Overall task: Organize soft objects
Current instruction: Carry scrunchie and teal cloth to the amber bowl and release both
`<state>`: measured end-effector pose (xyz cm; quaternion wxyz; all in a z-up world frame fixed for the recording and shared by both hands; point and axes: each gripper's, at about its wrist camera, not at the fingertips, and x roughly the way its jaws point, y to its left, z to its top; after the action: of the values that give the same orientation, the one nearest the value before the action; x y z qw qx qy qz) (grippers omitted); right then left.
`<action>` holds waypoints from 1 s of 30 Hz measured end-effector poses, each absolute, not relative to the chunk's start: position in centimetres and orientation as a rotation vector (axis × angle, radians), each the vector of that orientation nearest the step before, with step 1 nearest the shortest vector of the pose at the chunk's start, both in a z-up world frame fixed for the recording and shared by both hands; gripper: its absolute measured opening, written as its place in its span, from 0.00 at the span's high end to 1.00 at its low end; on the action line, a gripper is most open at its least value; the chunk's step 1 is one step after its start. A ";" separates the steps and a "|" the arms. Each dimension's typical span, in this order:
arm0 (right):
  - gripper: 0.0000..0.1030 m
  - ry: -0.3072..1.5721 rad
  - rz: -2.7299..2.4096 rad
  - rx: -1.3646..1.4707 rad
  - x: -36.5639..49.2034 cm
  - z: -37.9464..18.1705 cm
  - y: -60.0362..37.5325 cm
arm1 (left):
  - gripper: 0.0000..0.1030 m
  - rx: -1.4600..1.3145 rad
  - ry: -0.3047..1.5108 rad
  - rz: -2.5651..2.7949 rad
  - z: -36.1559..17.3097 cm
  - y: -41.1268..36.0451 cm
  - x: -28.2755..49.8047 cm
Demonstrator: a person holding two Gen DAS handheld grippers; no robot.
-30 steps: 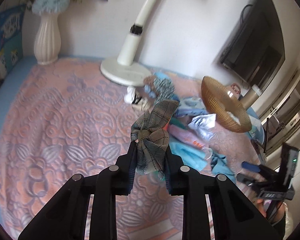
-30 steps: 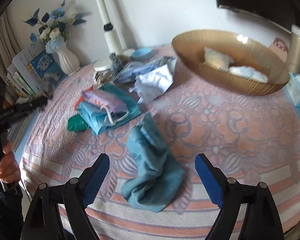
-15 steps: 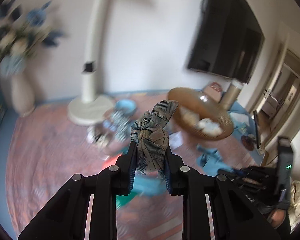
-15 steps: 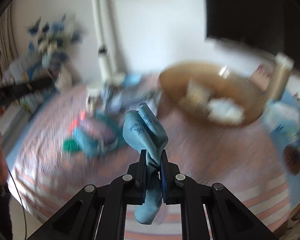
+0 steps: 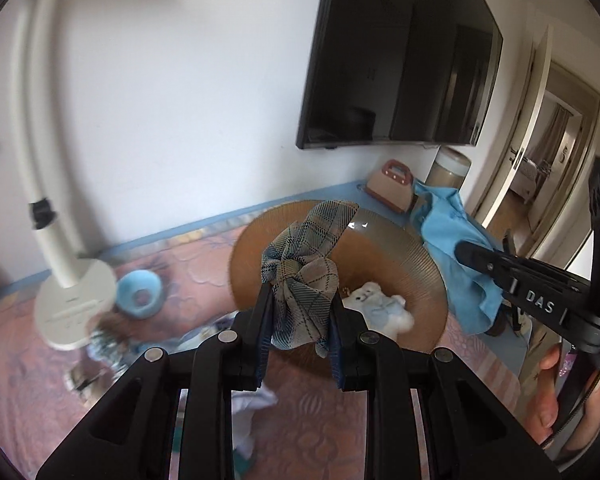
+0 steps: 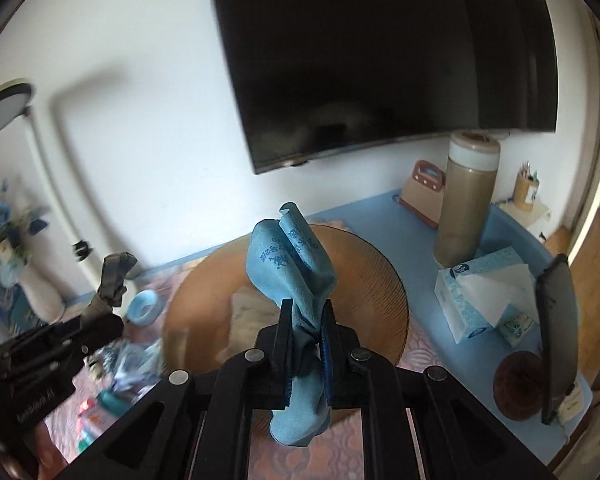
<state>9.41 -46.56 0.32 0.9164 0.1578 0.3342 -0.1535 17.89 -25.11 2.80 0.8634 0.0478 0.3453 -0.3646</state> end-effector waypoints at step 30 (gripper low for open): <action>0.42 0.631 -0.051 0.275 3.2 4.6 -33.9 | 0.19 0.042 0.587 -0.481 9.6 -7.3 11.1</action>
<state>3.20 -33.87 4.57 0.9410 0.1346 0.3095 -0.0252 11.12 -7.30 9.57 0.9287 0.0206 0.2863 -0.2346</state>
